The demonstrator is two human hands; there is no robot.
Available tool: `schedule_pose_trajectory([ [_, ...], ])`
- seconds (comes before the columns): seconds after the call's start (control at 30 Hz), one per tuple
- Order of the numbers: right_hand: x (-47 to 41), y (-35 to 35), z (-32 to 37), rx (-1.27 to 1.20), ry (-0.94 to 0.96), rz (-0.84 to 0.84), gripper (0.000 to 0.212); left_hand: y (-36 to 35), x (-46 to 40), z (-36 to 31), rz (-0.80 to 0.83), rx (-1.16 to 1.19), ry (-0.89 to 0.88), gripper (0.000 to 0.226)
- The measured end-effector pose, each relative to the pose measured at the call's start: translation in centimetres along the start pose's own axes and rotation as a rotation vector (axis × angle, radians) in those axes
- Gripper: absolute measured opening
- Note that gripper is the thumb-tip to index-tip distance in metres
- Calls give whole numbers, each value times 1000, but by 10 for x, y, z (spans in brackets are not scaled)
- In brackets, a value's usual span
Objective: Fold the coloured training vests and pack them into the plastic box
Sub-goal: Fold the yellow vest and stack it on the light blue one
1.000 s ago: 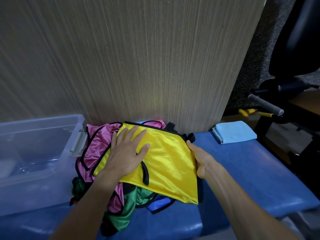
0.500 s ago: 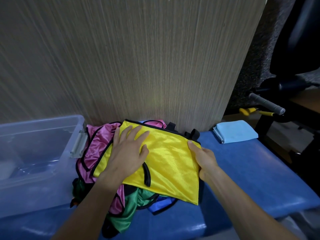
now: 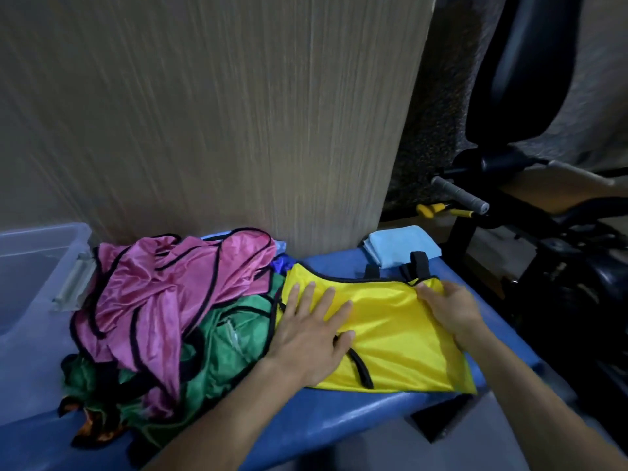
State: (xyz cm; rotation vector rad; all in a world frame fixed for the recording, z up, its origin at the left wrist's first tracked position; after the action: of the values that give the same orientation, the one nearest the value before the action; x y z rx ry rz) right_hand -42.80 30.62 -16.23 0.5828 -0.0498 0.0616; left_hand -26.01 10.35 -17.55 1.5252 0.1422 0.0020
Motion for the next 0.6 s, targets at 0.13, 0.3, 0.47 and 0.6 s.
schedule_pose_trajectory([
  [0.13,-16,41,-26,117,-16,-62,57,-13,-12,-45,101,101,-31,69],
  [0.3,-24,69,-44,26,-96,26,56,-2,-22,-54,42,35,11,79],
  [0.47,-22,90,-46,-63,-299,303,77,-2,-41,-60,-142,102,-140,63],
  [0.6,-12,95,-37,-115,-294,405,67,-21,-49,-59,28,149,-167,69],
])
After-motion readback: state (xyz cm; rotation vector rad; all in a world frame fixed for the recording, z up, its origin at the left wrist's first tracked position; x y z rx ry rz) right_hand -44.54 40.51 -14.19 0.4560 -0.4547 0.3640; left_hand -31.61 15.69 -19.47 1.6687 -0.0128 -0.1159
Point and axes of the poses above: each hand's wrist, its own x-axis away from the middle knuckle, its own y-axis out of the back of the hand, z = x × y, the point moved 1 cm from there along -x, towards the middle knuckle, and after that the axes turned 6 degrees about -z, right-handed, at the moved point
